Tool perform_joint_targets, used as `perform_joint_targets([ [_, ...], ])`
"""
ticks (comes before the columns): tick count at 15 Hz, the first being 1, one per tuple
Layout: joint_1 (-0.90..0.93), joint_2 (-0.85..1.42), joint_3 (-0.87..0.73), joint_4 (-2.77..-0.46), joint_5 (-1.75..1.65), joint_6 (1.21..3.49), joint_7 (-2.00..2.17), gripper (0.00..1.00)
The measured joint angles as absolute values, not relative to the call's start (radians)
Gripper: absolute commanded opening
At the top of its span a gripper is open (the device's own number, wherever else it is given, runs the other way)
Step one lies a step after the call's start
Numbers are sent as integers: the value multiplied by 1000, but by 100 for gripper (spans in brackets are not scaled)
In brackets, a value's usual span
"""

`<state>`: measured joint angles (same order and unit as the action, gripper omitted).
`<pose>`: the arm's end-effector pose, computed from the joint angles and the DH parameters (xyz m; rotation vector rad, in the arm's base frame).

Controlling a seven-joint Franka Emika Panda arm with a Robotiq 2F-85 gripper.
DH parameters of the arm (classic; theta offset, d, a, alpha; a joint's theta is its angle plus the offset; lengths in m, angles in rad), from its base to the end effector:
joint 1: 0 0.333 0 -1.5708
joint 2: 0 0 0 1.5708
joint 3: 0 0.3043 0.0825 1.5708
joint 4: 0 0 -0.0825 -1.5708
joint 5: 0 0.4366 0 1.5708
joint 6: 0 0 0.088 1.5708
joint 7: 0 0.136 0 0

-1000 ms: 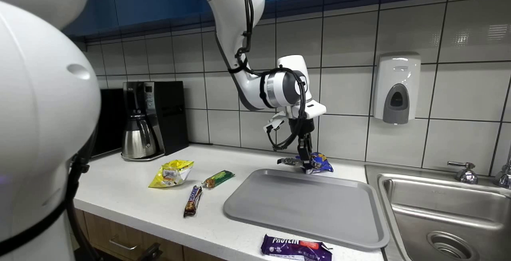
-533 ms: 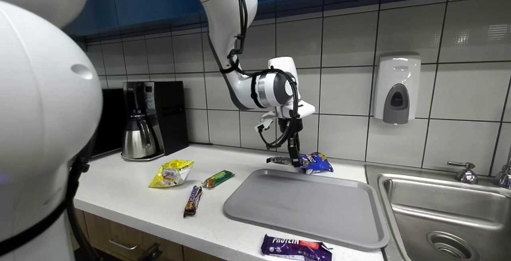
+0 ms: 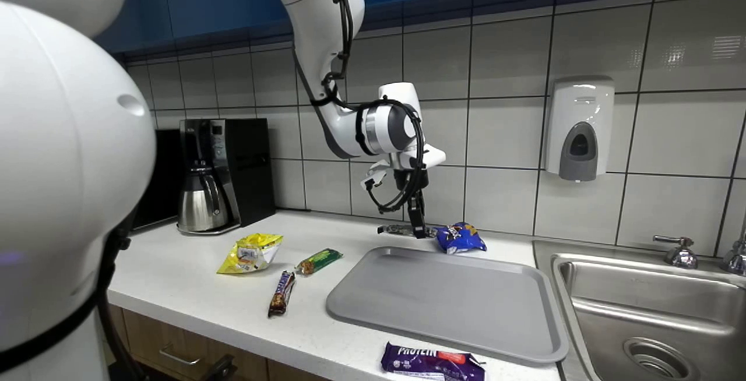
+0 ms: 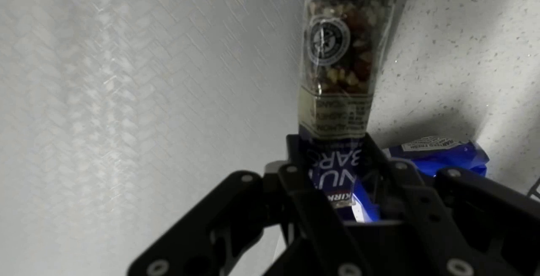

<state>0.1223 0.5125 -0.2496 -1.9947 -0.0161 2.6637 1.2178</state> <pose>0.6518 -0.0858 0.1445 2.4803 -1.8663 0.3302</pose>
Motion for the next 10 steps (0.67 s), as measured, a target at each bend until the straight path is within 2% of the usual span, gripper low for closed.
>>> perform_joint_targets([
  [10,158,565,-231,-1904,-37,2614,1218,10],
])
